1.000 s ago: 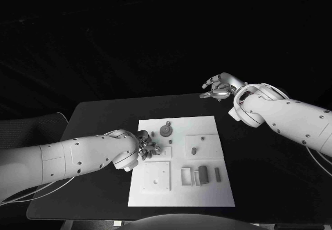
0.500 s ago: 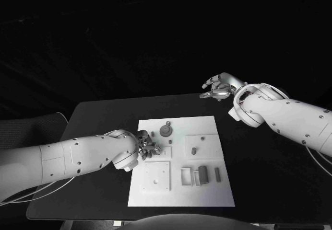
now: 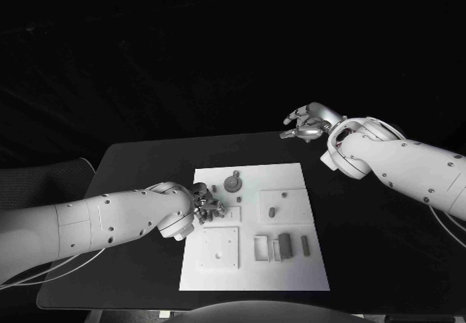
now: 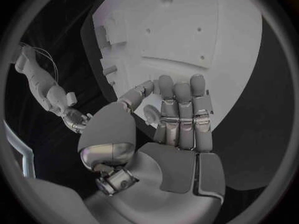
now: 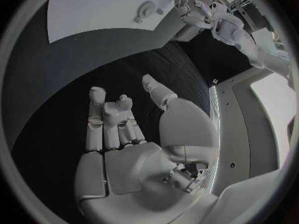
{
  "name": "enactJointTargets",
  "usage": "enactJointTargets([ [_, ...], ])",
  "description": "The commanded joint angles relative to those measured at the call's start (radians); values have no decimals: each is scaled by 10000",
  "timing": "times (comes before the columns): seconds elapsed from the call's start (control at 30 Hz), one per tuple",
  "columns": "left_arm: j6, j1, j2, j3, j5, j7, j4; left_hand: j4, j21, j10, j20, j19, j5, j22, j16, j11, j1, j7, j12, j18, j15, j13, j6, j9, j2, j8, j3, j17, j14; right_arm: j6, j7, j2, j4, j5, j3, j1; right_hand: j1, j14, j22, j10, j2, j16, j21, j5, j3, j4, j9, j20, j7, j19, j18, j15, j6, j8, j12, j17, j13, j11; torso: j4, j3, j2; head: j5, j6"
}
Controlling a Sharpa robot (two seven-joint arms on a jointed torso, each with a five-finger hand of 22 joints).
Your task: Assemble the parts on the task board
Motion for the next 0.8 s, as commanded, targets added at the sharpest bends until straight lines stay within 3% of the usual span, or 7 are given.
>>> enactJointTargets([
  [0.03,-217,-9,11,-7,26,-11,-45,79,-48,-246,-65,16,-21,192,66,-193,-15,-603,66,51,-6,-13,543,-15,-87,-68,-19,-19,-72,112,43,4,1,-4,7,0,-97,-34,176,-59,-19,56,-25,34,14,47,-6,-56,145,-8,137,13,-30,32,63,-15,-17,-21,-1,-1,0,-4,-5],
  [0.3,-122,-9,25,-7,55,11,-51,191,-58,-279,-80,20,-272,199,161,-198,-58,-607,128,53,-16,-27,563,-19,-218,-97,-36,-108,-109,117,46,9,-11,-4,7,-1,-96,-35,176,-60,-22,57,-25,34,15,51,-7,-56,146,-8,137,14,-34,31,65,-16,-21,-20,-1,2,0,-9,-18],
  [0.47,-121,-9,31,-7,92,-10,-51,43,-64,-310,-83,4,-199,207,234,-199,158,-609,170,51,-17,-44,558,-17,-121,-122,41,-183,-149,133,41,13,-22,-4,7,-2,-97,-36,175,-61,-23,57,-26,34,16,55,-8,-57,146,-8,137,15,-37,31,66,-17,-24,-20,-3,3,1,-9,-34],
  [0.8,-147,-9,41,-7,143,9,-69,-246,-71,-408,-73,-27,-47,211,418,-156,408,-411,286,24,-9,-81,267,-234,106,-669,138,-369,-267,151,44,12,-28,-4,7,-5,-98,-37,175,-62,-21,58,-26,35,18,62,-8,-57,147,-7,137,16,-40,33,69,-18,-29,-19,-4,1,-1,-9,-31],
])
